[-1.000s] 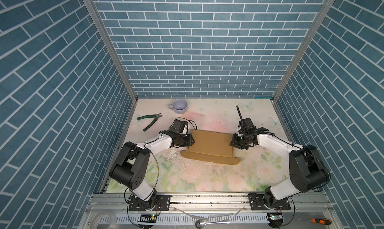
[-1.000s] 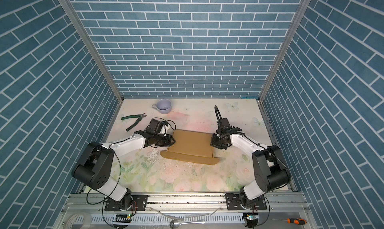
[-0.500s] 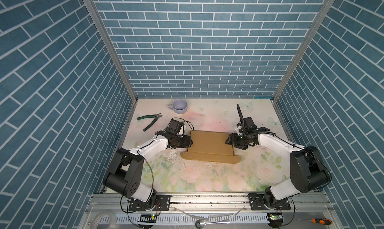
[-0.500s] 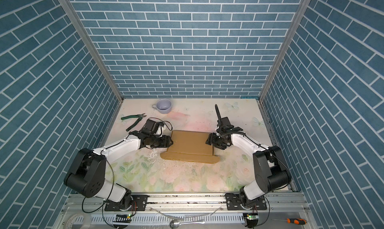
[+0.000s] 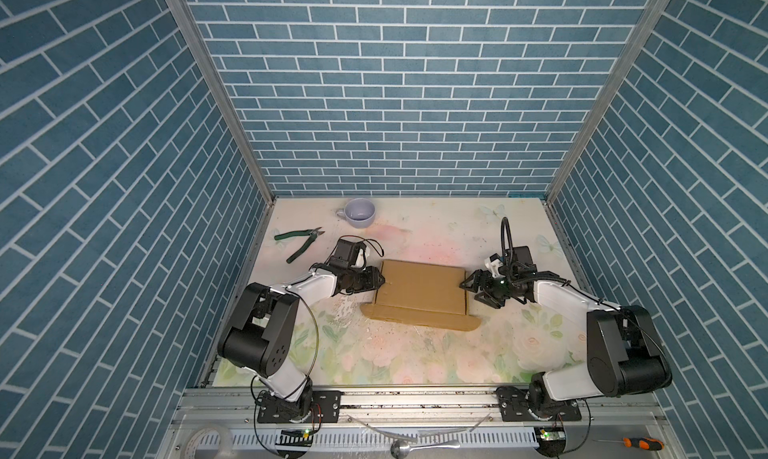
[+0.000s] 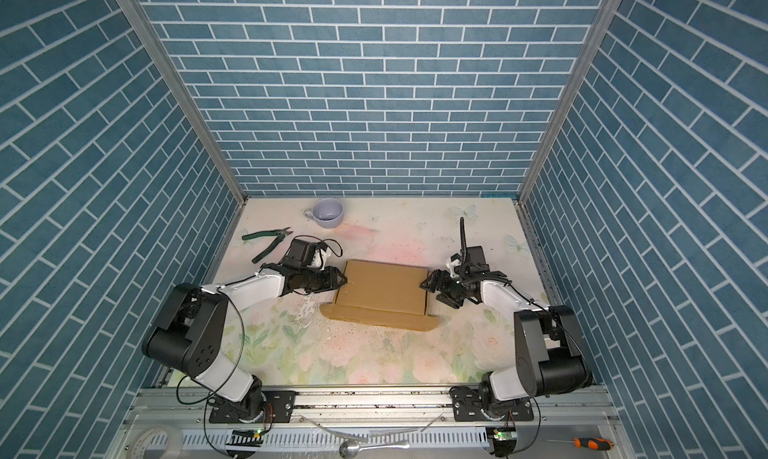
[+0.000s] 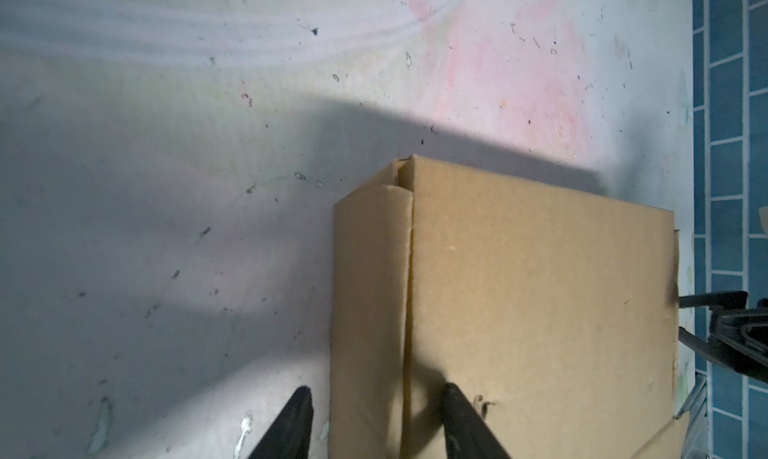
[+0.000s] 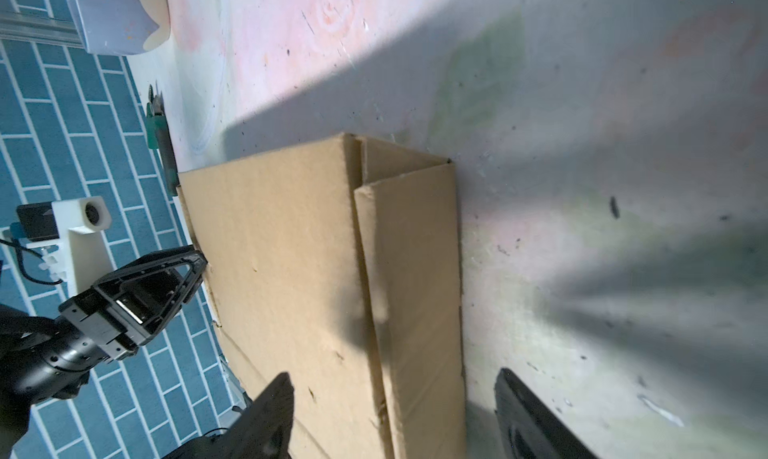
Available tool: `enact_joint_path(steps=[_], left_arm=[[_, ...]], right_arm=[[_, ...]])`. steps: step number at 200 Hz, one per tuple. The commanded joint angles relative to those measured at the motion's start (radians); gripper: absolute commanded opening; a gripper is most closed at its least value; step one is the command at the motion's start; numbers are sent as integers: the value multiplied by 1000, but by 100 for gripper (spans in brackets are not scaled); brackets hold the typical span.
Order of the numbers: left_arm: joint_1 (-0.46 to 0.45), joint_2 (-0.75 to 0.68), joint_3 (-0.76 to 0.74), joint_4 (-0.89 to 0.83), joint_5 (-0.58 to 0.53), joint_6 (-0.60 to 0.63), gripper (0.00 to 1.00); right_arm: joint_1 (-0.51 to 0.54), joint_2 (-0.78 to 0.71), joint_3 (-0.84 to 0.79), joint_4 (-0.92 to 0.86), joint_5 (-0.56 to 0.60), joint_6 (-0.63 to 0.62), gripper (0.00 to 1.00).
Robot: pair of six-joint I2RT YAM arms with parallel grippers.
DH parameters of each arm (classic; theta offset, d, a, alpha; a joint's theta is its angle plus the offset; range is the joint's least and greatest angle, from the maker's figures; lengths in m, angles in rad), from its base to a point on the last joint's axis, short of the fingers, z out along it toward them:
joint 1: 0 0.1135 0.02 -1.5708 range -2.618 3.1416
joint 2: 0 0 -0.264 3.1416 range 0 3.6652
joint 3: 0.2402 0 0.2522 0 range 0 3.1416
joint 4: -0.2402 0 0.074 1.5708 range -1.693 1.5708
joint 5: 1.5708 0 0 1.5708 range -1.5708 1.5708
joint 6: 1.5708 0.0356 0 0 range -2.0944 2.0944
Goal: Fold the paper box
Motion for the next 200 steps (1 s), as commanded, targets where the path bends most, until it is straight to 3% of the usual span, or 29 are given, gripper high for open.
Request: enact_joint_path(steps=[1, 62, 69, 74, 87, 200], left_arm=[[4, 34, -42, -58, -87, 6, 47], [13, 127, -19, -168, -186, 24, 36], [17, 131, -26, -166, -186, 22, 36], [20, 133, -31, -164, -184, 20, 35], [28, 140, -39, -160, -181, 20, 33], [67, 196, -117, -93, -123, -15, 20]], right_arm=[[-4, 27, -46, 113, -76, 54, 78], [-5, 47, -122, 224, -121, 100, 81], [-3, 47, -135, 256, -133, 119, 82], [-3, 48, -146, 278, -140, 133, 88], [-2, 56, -173, 344, -159, 166, 89], [51, 168, -208, 594, -246, 259, 89]])
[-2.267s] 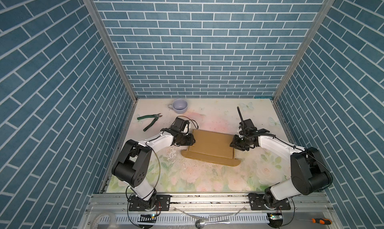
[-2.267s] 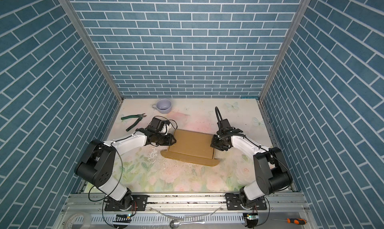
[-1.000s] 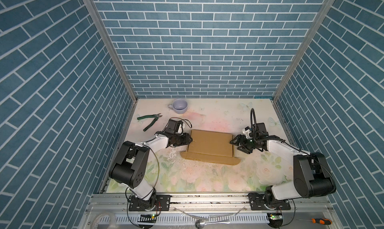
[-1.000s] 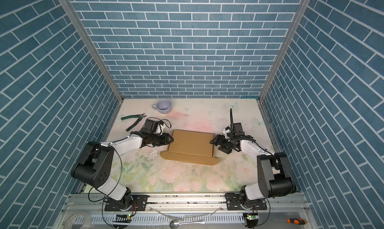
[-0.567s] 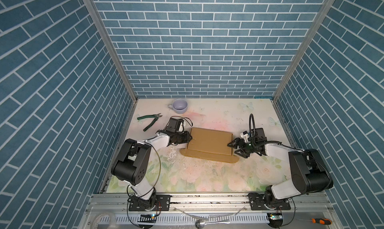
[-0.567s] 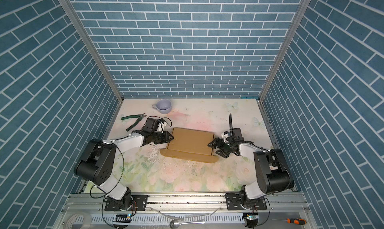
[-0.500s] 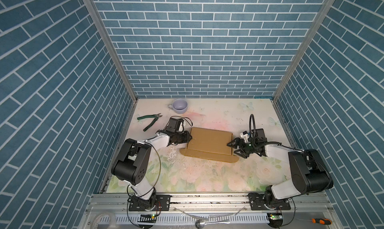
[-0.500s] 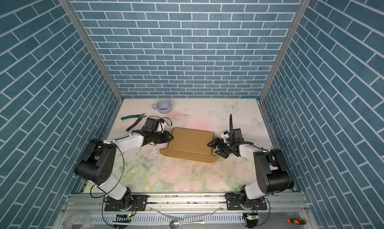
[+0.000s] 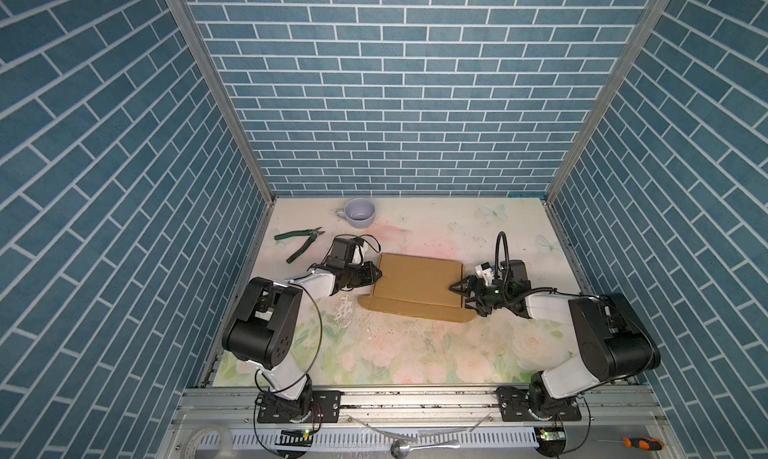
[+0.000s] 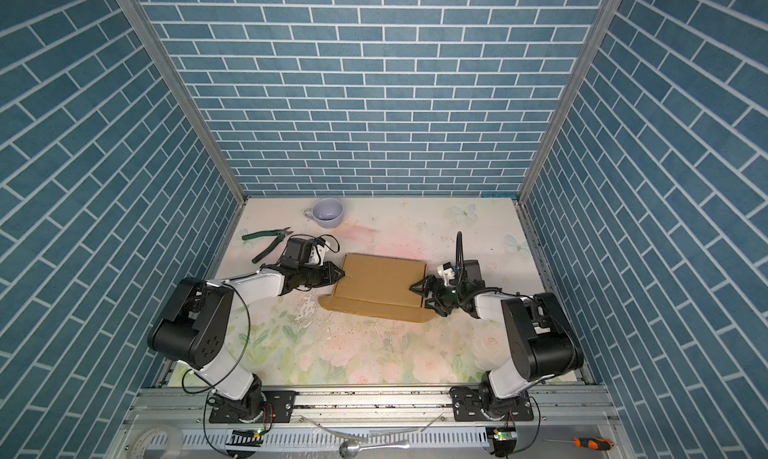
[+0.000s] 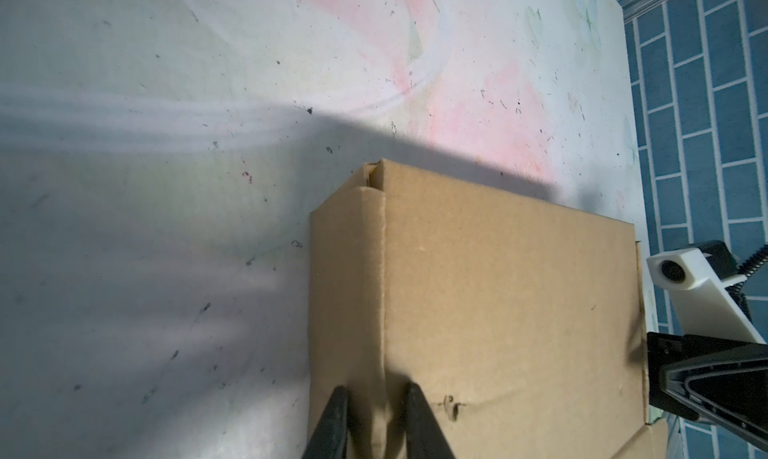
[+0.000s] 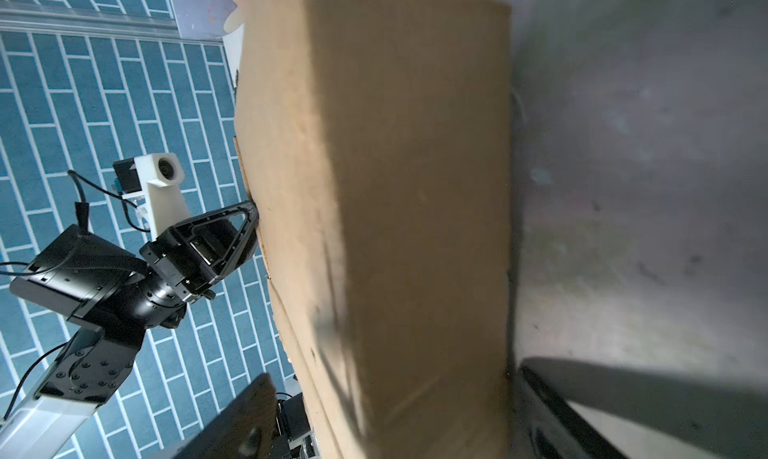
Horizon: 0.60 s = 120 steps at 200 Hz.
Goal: Fold the paper box
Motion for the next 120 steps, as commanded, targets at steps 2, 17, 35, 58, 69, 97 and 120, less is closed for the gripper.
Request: enact_joint_path(steps=[2, 17, 35, 58, 69, 97, 120], left_arm=[[20, 128, -94, -244, -182, -3, 19], [20, 125, -101, -237, -184, -4, 19], [20, 128, -96, -237, -186, -3, 19], [20, 121, -96, -232, -194, 1, 19], [20, 114, -100, -219, -184, 6, 20], [20, 41, -106, -158, -116, -16, 30], [19, -63, -105, -120, -87, -25, 44]], right_arm=[[16, 62, -18, 96, -42, 54, 89], [27, 79, -17, 149, -70, 68, 87], [52, 70, -4, 158, -87, 62, 85], [72, 22, 2, 173, -88, 70, 79], [71, 5, 6, 169, -79, 80, 74], [72, -21, 6, 180, -52, 139, 63], [72, -31, 7, 202, -50, 198, 55]])
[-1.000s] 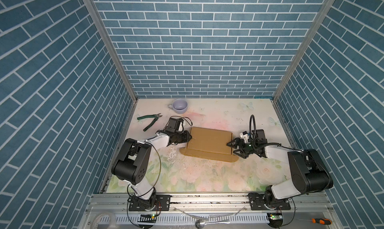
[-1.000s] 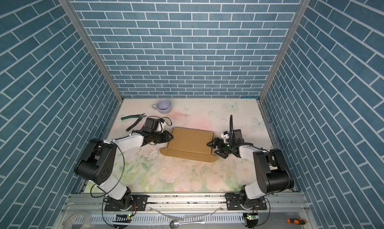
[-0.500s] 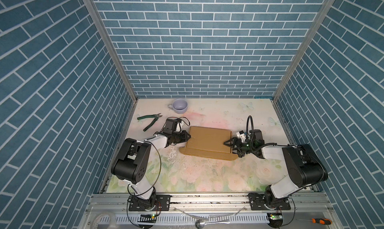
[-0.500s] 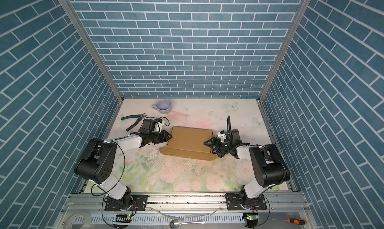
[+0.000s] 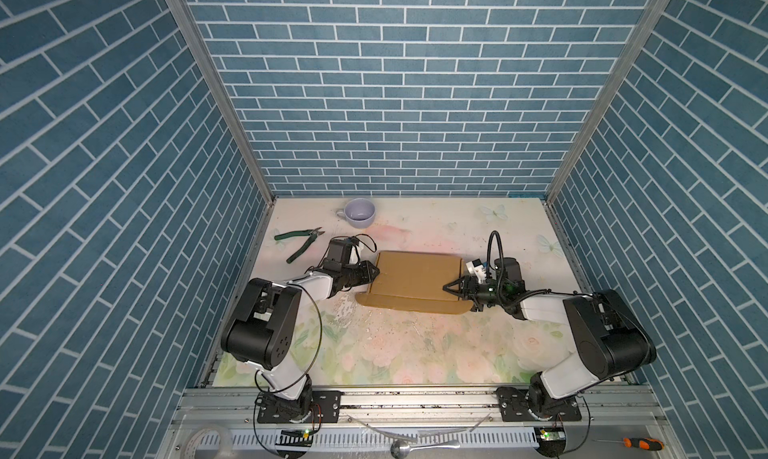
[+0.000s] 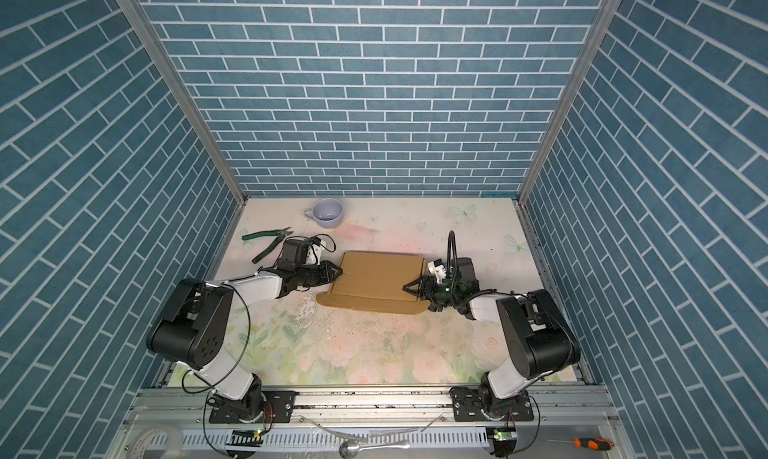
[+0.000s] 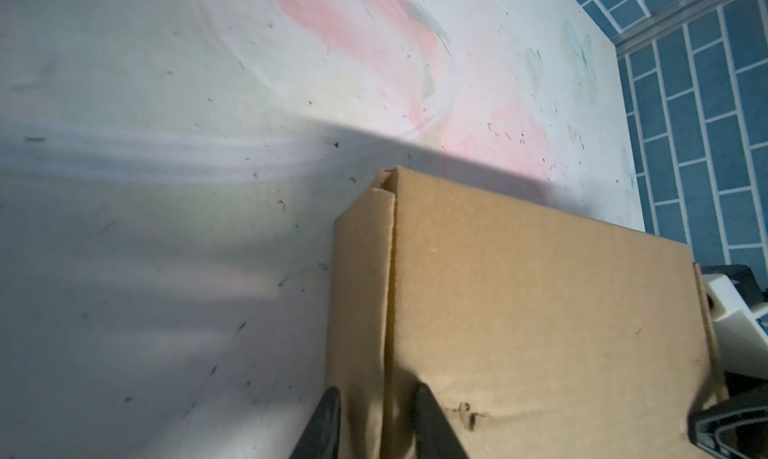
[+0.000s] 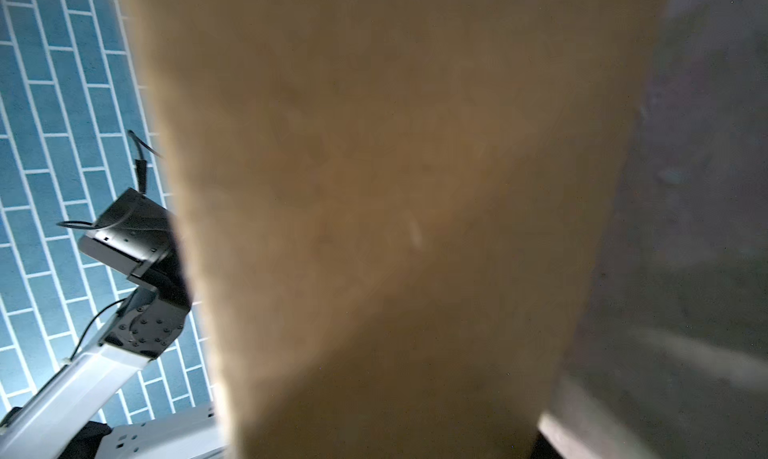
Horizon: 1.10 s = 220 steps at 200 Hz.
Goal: Fold the paper box
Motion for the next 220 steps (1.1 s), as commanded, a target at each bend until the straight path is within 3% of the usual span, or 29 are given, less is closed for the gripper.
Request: enact_joint_path(steps=[1, 39, 60, 72, 91, 100, 110, 127, 143, 157, 190, 202, 220], left_arm=[[1, -29, -62, -197, -54, 5, 45], [1, -232, -17, -248, -137, 79, 64], [-1, -362, 31, -327, -281, 164, 71], [-2, -442, 54, -354, -371, 220, 80], [-2, -555, 66, -332, -489, 288, 88], [-2, -605, 58, -298, -535, 286, 99], [0, -661, 36, -254, -582, 245, 100], [2, -736, -6, -133, -515, 282, 99], [-13, -712, 78, -199, -349, 390, 86], [-115, -688, 149, -308, -303, 527, 79], [-579, -711, 124, -439, -608, 1049, 83], [-693, -690, 109, -444, -704, 1135, 88], [-757, -620, 131, -481, -740, 1180, 90]], right_arm=[[8, -29, 7, 59, 2, 90, 55], [2, -74, 27, 19, 2, 134, 50], [-3, -106, 43, -2, 2, 176, 49], [-7, -127, 48, 1, 1, 216, 49], [-17, -170, 66, -18, 2, 271, 47], [-23, -191, 74, -40, 8, 289, 46], [-26, -212, 83, -72, 17, 305, 45], [-30, -236, 87, -103, 25, 340, 43], [-35, -256, 70, -92, 41, 411, 41], [-40, -270, 54, -56, 43, 487, 41], [-47, -321, 47, -59, 46, 592, 40], [-49, -338, 49, -73, 48, 612, 40], [-49, -356, 45, -83, 48, 639, 40]])
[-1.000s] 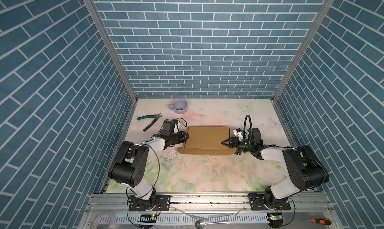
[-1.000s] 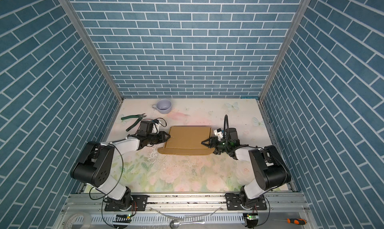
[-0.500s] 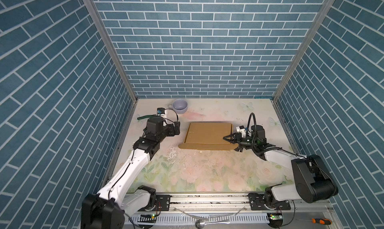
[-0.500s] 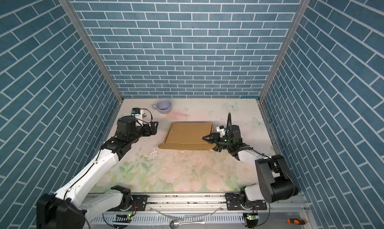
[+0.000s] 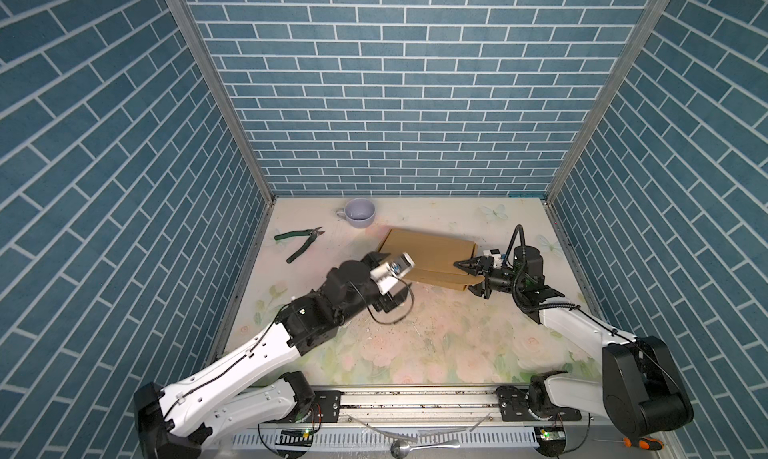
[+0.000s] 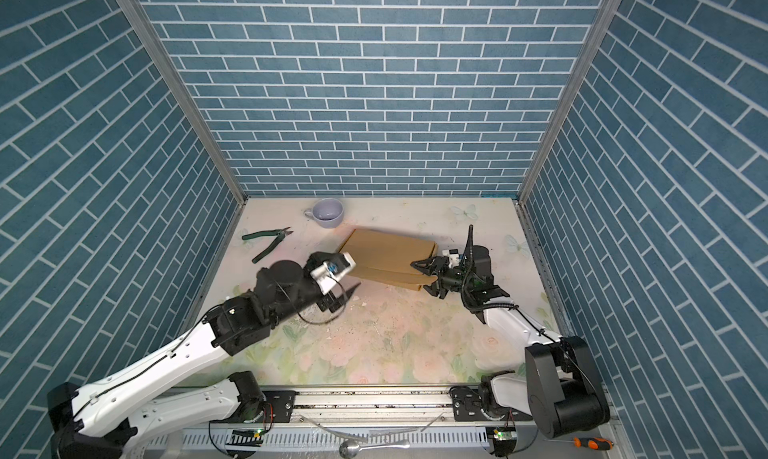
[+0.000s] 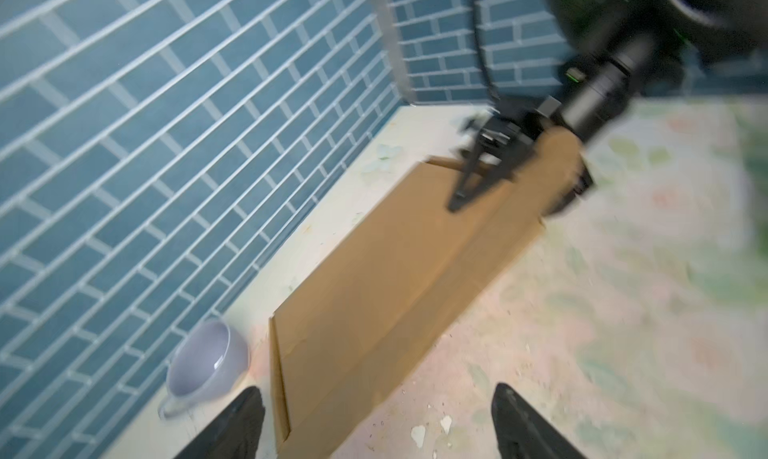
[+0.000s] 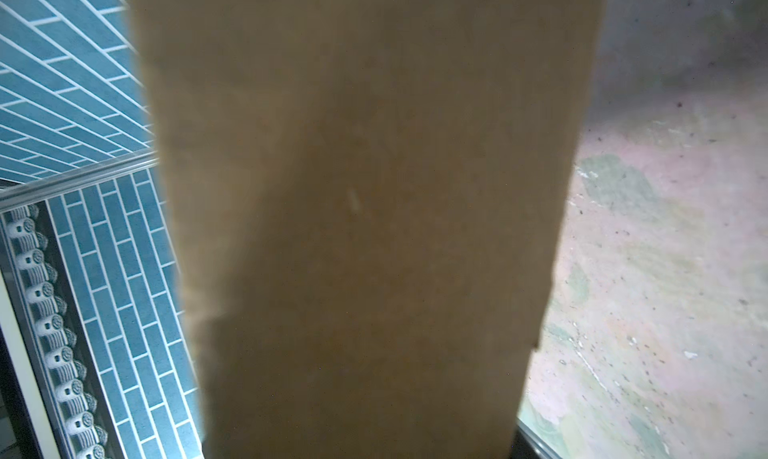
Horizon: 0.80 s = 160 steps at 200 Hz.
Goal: Fold the paper box
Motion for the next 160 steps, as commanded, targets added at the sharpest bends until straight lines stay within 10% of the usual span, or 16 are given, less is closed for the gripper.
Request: enact_joint_path(steps=[1, 88, 160], left_arm=[[-76, 63, 5, -100, -153, 249, 90], [-97, 304, -46, 197, -277, 582, 96], [-62, 382, -90, 432, -289, 759, 80]], right_arm=[[-3, -40, -3, 7, 2, 105, 40], [-3, -137, -28, -66, -57, 150, 39], [0, -186, -31, -121, -144, 150, 38]])
